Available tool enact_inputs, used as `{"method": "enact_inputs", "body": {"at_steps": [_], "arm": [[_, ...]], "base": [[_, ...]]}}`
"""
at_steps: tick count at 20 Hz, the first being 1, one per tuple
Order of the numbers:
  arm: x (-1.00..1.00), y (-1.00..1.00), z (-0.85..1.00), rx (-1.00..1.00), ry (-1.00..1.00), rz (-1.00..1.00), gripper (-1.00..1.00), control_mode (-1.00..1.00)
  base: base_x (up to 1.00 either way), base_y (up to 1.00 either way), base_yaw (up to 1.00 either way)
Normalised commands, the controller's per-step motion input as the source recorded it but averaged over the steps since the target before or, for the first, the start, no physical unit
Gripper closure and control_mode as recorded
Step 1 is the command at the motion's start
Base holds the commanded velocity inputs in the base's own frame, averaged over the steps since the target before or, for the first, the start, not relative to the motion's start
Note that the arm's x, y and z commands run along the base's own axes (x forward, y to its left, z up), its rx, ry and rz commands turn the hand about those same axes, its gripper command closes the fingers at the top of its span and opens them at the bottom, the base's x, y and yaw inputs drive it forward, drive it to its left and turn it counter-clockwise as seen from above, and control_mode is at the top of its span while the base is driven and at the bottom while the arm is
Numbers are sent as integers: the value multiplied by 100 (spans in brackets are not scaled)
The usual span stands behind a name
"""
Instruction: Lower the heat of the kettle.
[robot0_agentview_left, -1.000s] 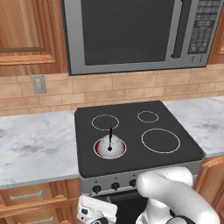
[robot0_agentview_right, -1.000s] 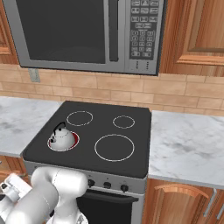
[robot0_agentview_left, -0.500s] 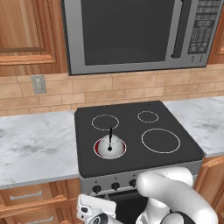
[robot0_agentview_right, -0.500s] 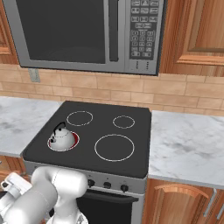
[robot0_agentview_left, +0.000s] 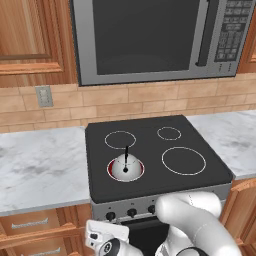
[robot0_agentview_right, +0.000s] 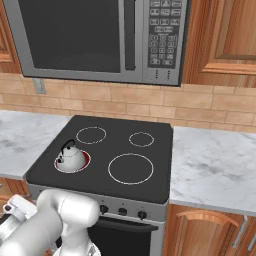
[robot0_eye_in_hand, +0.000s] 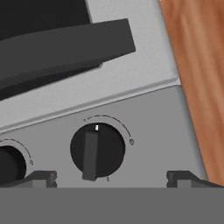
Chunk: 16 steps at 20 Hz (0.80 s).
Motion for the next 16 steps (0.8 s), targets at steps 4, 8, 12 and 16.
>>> {"method": "enact_inputs", "body": {"at_steps": [4,8,12,16], "arm": [[1,-1,-31,0,0,4,-100,-100],[0,0,-8,0,0,0,-100,-100],[0,-11,0,0,-5,0,-100,-100],[0,-15,0,0,-7,0,-100,-100]], "base": [[0,0,0],[0,0,0],[0,0,0],[0,0,0]]}}
